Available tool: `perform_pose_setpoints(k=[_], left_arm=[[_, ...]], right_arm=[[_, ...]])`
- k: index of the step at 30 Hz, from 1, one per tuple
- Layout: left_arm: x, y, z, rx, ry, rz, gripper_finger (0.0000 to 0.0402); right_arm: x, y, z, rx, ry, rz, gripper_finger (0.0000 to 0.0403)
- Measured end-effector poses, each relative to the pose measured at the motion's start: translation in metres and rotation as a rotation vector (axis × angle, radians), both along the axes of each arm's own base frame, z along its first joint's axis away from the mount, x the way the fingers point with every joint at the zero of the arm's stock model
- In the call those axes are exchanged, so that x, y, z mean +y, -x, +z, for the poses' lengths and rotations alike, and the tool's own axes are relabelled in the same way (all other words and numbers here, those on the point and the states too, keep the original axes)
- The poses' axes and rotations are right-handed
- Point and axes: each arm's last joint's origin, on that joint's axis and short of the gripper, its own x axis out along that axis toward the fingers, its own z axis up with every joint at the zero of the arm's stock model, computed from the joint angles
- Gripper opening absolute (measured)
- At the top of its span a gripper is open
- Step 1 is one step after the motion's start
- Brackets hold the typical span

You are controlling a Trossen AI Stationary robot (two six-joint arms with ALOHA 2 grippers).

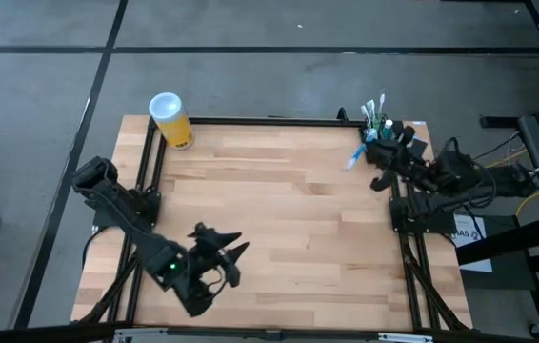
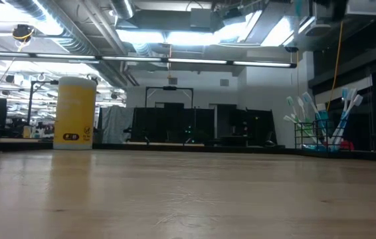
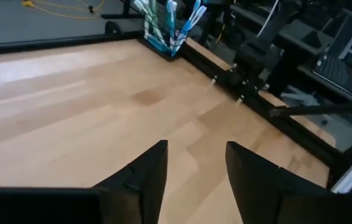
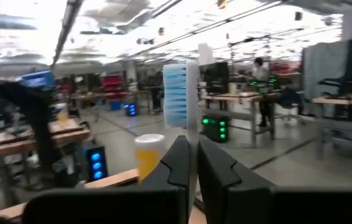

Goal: Pick & Place toothbrushing station
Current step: Put the blue toothbrush into the mesh organizer

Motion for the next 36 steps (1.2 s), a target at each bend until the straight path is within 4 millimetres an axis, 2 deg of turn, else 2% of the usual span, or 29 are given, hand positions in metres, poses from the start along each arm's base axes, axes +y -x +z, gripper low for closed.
perform_pose_setpoints(k=[3,6,9,12,17,22,29,36], left_arm=[[-0.004,0.009,-0.003,0.024,-0.008,-0.014,0.0155],[0.000,0.012,-0.006,0.080,-0.021,-0.012,0.0155],[0.009,0.015,-0.010,0.145,-0.048,0.014,0.0155],[0.017,0.020,-0.022,0.146,-0.055,0.054,0.0155],[0.027,0.032,-0.048,0.113,-0.021,0.097,0.0155],[0.034,0.032,-0.060,0.065,0.010,0.109,0.0155],[0.042,0.030,-0.062,0.102,0.000,0.060,0.0155],[0.046,0.040,-0.059,0.069,0.015,0.032,0.0154]], right_arm=[[-0.007,0.024,-0.018,-0.017,0.005,-0.060,0.0014],[-0.013,0.043,-0.034,0.023,0.013,-0.137,0.0014],[-0.019,0.062,-0.047,0.046,-0.014,-0.284,0.0014],[-0.023,0.071,-0.054,0.068,-0.021,-0.450,0.0014],[-0.025,0.070,-0.063,0.160,0.011,-0.596,0.0014],[-0.028,0.065,-0.084,0.226,0.002,-0.751,0.0014],[-0.039,0.056,-0.107,0.166,0.021,-0.803,0.0014],[-0.052,0.056,-0.119,0.159,0.082,-0.853,0.0014]])
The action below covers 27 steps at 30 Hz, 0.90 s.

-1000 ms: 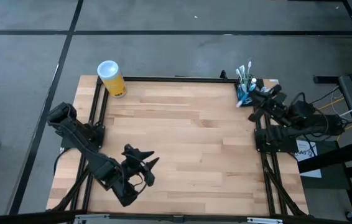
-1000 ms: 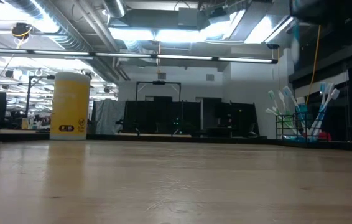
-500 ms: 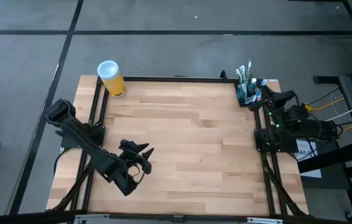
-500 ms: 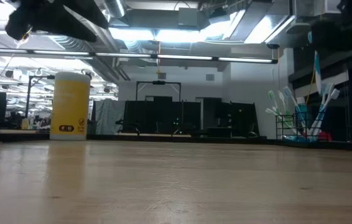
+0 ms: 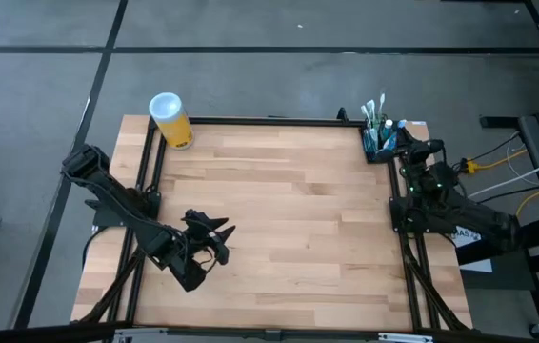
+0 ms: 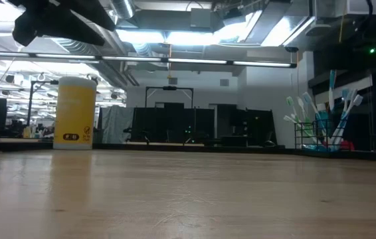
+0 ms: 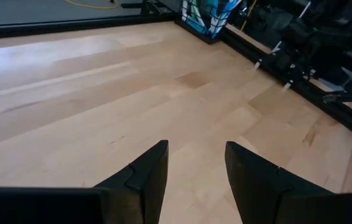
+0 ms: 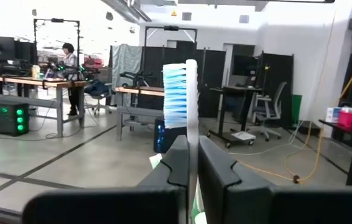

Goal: Pick & Place toothbrushing station
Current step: Put the blue toothbrush into the mesh organizer

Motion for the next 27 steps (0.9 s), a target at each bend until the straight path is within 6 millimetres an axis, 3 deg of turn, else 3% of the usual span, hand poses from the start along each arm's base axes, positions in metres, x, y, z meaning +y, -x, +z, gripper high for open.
perform_pose_setpoints(k=[7,10,19,27], left_arm=[[0.001,0.000,0.001,0.018,-0.008,-0.012,0.0154],[0.001,0.000,0.001,0.018,-0.008,-0.012,0.0154],[0.001,0.000,0.000,0.019,-0.009,-0.014,0.0154],[-0.002,0.002,0.001,0.012,-0.008,-0.024,0.0154]], right_arm=[[-0.015,0.000,-0.024,-0.024,-0.014,-0.001,0.0014],[-0.018,0.002,-0.025,-0.015,-0.009,0.007,0.0014],[-0.025,0.002,-0.040,-0.029,-0.146,0.213,0.0017],[-0.027,0.006,-0.037,-0.113,-0.151,0.128,0.0153]])
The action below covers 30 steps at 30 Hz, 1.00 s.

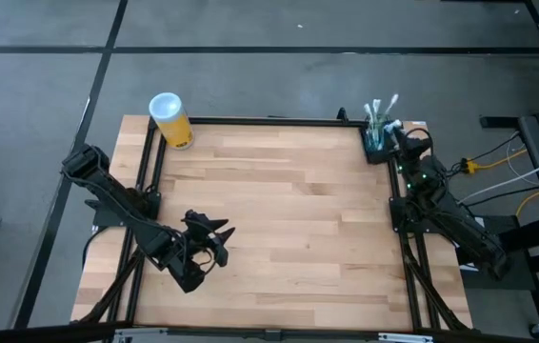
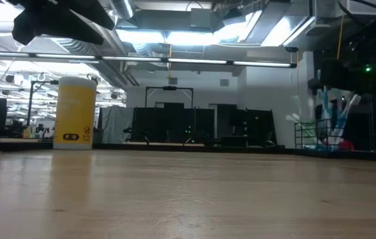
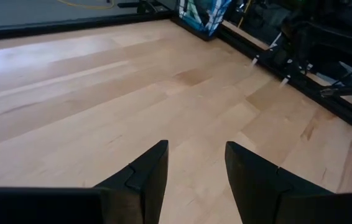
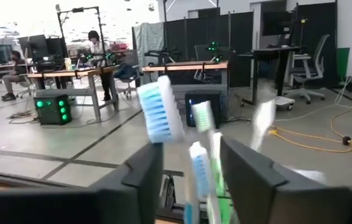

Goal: Pick & Place toothbrushing station
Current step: Put the blue toothbrush into the mesh organizer

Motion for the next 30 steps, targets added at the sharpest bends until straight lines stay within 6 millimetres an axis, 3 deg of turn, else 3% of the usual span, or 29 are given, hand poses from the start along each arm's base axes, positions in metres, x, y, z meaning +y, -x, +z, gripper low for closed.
perform_pose_setpoints(k=[6,10,19,24,30], left_arm=[[-0.002,0.001,0.000,-0.010,0.001,-0.003,0.0155],[-0.002,0.001,0.000,-0.013,0.004,-0.001,0.0155],[-0.002,0.001,0.001,-0.025,0.010,0.001,0.0155],[-0.002,0.000,0.001,-0.028,0.014,0.005,0.0155],[-0.002,0.000,0.001,-0.036,0.020,0.012,0.0155]], right_arm=[[0.001,0.000,0.004,-0.007,0.042,0.018,0.0195],[0.001,0.001,0.010,0.016,0.061,-0.013,0.0192],[0.000,0.004,0.002,0.098,-0.005,-0.119,0.0170],[0.004,0.002,0.010,0.053,-0.065,0.019,0.0169],[0.009,0.009,0.016,0.140,-0.194,-0.006,0.0169]])
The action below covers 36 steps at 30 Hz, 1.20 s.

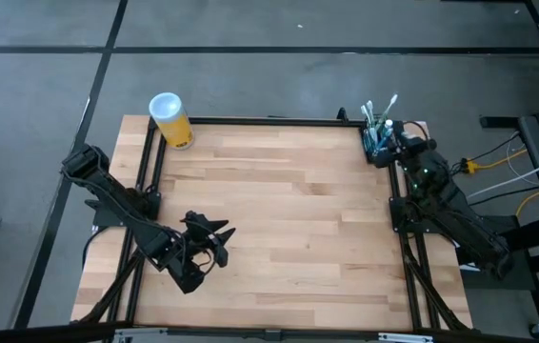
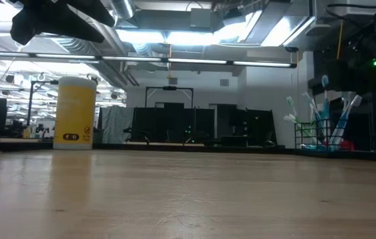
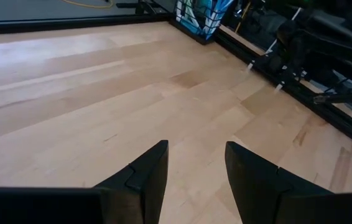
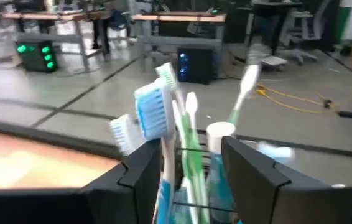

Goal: Pick & Place toothbrushing station
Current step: Put the blue toothbrush into the mesh organizer, then return to Home Position

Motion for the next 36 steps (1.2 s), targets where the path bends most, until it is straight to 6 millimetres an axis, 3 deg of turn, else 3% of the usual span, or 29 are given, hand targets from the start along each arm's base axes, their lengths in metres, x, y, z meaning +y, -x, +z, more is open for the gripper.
perform_pose_setpoints(k=[9,25,28,31,36], left_arm=[[0.003,0.001,0.005,-0.010,0.012,0.003,0.0155],[0.005,0.004,0.012,0.007,-0.018,-0.023,0.0155],[0.005,0.004,0.012,0.008,-0.019,-0.024,0.0155],[0.005,0.004,0.011,0.022,-0.013,-0.037,0.0155],[0.001,0.004,0.012,0.084,-0.051,-0.115,0.0155]], right_arm=[[-0.002,0.001,-0.007,-0.055,-0.092,-0.093,0.0169],[0.002,-0.008,-0.008,-0.261,-0.237,0.153,0.0169],[0.004,-0.011,-0.008,-0.311,-0.288,0.241,0.0169],[0.008,-0.017,-0.004,-0.357,-0.325,0.439,0.0169],[0.019,-0.028,0.013,-0.378,-0.153,0.883,0.0169]])
